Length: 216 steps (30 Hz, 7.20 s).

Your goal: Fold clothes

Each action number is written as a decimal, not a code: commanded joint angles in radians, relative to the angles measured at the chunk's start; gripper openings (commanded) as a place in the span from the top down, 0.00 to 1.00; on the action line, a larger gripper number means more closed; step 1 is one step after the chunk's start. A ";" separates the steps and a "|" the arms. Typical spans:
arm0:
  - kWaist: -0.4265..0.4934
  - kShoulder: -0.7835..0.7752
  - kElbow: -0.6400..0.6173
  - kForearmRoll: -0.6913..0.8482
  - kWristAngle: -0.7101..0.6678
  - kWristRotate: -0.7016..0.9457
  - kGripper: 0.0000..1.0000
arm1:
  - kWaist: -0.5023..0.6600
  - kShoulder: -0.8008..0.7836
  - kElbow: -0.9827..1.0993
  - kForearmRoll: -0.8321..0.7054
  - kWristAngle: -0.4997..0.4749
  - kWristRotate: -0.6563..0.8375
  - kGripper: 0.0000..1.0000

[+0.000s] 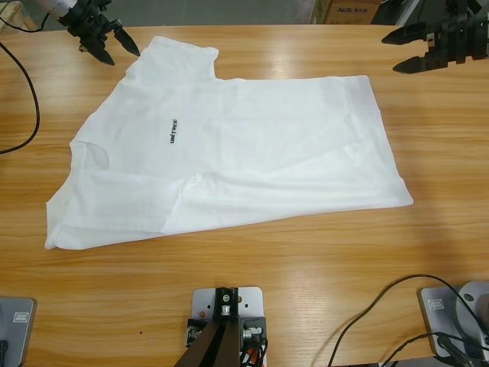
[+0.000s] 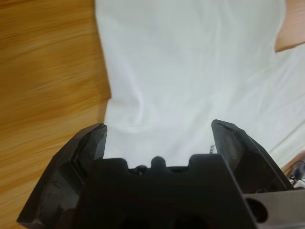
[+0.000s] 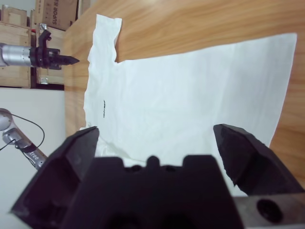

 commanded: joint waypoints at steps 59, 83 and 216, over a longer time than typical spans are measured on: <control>0.068 0.210 -0.582 -0.101 -0.201 -0.064 1.00 | -0.084 0.131 -0.027 0.021 0.080 0.043 0.14; 0.061 0.194 -0.580 -0.085 -0.197 -0.058 1.00 | 0.005 0.405 -0.300 0.128 -0.135 0.059 0.09; 0.092 0.066 -0.577 0.081 -0.203 -0.021 1.00 | 0.116 0.550 -0.678 0.475 -0.323 0.005 0.01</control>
